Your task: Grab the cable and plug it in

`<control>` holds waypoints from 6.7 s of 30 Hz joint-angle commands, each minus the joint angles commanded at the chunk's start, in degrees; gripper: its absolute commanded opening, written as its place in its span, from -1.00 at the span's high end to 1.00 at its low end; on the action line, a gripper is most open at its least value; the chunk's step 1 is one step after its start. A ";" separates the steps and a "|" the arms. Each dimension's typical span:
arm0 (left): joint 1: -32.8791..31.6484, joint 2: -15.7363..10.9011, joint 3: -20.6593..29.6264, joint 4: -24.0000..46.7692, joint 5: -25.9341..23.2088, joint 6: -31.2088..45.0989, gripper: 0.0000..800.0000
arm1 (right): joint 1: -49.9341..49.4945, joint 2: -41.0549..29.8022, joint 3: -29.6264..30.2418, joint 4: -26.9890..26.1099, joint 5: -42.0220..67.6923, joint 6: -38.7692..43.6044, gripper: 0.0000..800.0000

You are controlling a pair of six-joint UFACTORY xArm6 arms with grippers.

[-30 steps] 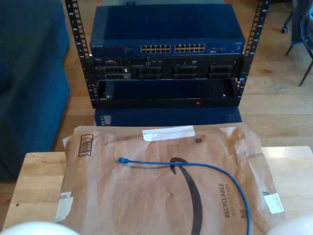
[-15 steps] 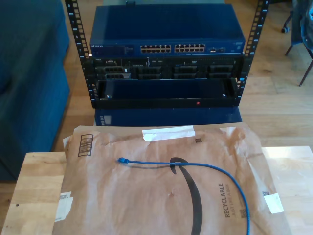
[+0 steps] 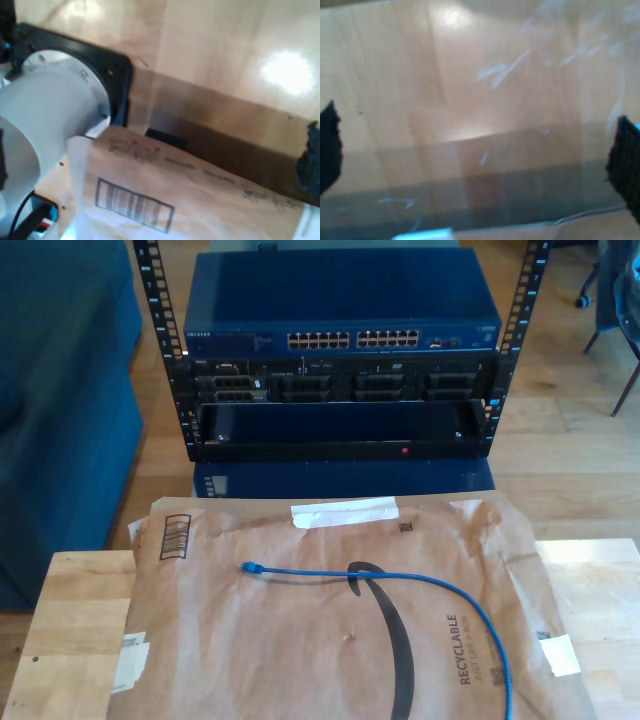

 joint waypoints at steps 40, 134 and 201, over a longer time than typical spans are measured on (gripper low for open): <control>-17.32 4.22 -1.32 -9.58 -2.02 -17.67 -1.00 | 66.73 28.66 -27.78 -0.09 -12.57 66.64 -0.99; -35.34 10.99 -9.58 -32.09 -3.43 -18.73 -0.99 | 59.43 11.69 -18.02 5.10 -4.75 64.09 0.99; -32.18 13.80 -14.59 -62.51 13.71 -8.18 0.09 | 52.31 13.45 -25.58 31.74 6.59 53.19 0.99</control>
